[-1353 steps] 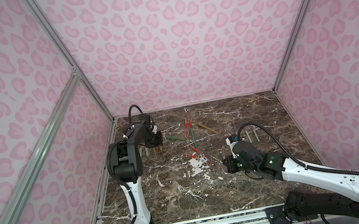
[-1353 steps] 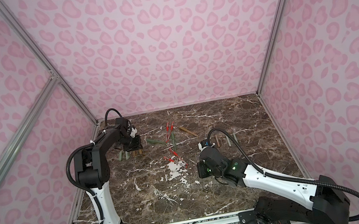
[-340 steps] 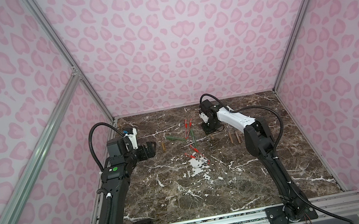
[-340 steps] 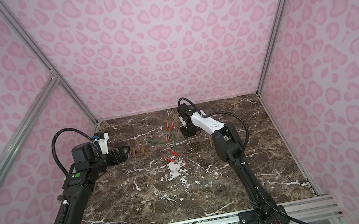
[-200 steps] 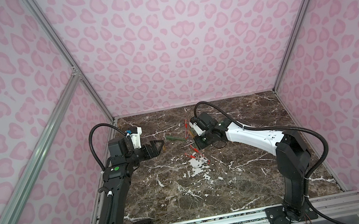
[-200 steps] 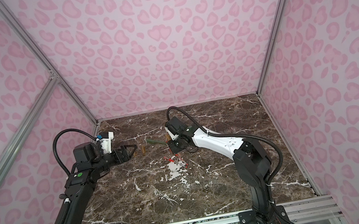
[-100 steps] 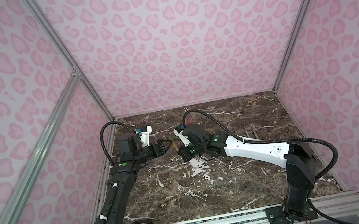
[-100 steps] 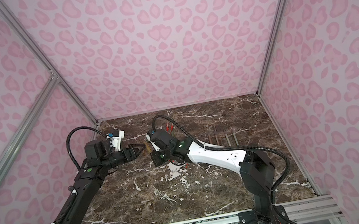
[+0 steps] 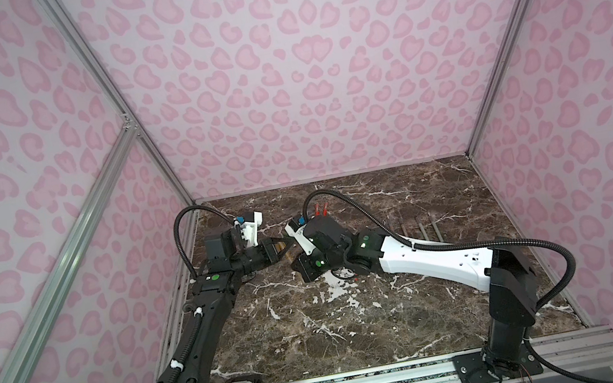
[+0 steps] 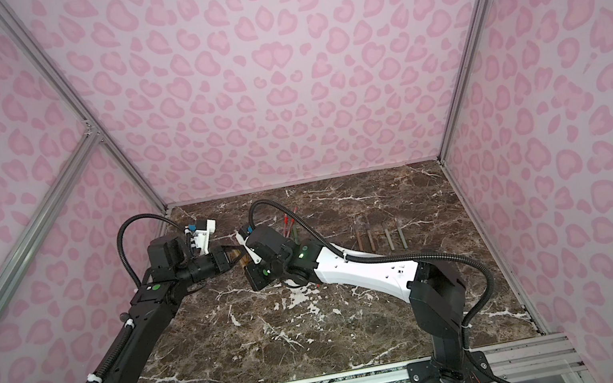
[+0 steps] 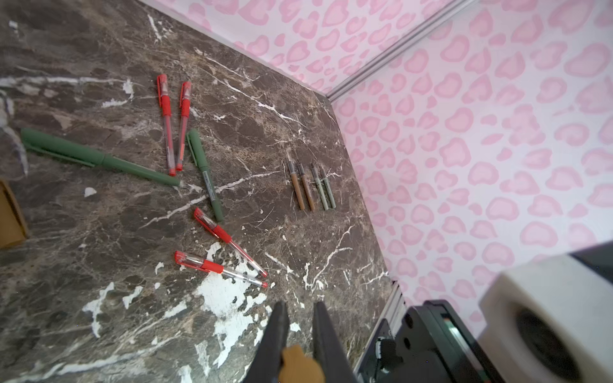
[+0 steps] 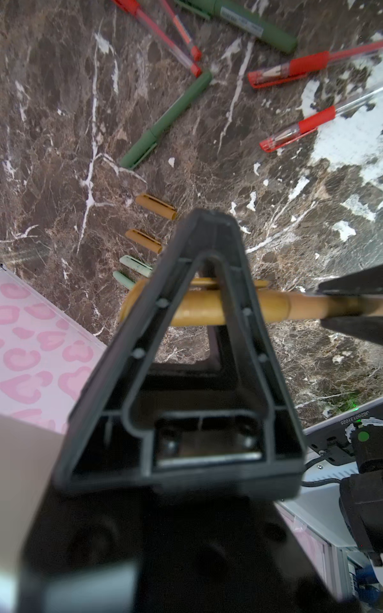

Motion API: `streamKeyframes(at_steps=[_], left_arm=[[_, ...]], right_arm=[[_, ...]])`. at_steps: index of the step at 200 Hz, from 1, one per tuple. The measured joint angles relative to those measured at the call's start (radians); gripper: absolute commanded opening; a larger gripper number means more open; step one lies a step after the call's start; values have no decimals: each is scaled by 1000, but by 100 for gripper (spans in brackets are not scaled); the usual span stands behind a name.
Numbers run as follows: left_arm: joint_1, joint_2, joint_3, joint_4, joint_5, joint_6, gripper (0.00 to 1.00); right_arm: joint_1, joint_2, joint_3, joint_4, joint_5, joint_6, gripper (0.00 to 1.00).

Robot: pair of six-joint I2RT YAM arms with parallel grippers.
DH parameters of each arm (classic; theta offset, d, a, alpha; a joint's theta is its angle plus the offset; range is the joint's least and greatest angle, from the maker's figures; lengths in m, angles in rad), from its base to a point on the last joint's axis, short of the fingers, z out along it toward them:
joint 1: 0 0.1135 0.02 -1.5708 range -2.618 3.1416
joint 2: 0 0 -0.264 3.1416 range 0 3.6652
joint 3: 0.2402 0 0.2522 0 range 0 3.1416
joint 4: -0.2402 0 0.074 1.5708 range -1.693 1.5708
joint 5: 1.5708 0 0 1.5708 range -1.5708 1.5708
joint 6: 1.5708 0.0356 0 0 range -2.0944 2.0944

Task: Open the pen caps
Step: 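Lift the tan pen toward the left gripper while the left gripper grasps its cap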

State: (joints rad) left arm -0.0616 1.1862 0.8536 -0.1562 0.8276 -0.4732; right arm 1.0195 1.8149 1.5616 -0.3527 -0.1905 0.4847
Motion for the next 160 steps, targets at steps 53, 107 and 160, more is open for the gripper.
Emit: streamKeyframes(at_steps=[53,107,160], left_arm=[[1,-28,-14,0,-25,8,4],[3,-25,-17,-1,-39,11,3],[3,-13,-14,-2,-46,13,4]], right_arm=[[0,9,2,9,0,2,27],[-5,42,35,12,1,-6,37],[-21,91,90,12,-37,-14,8]])
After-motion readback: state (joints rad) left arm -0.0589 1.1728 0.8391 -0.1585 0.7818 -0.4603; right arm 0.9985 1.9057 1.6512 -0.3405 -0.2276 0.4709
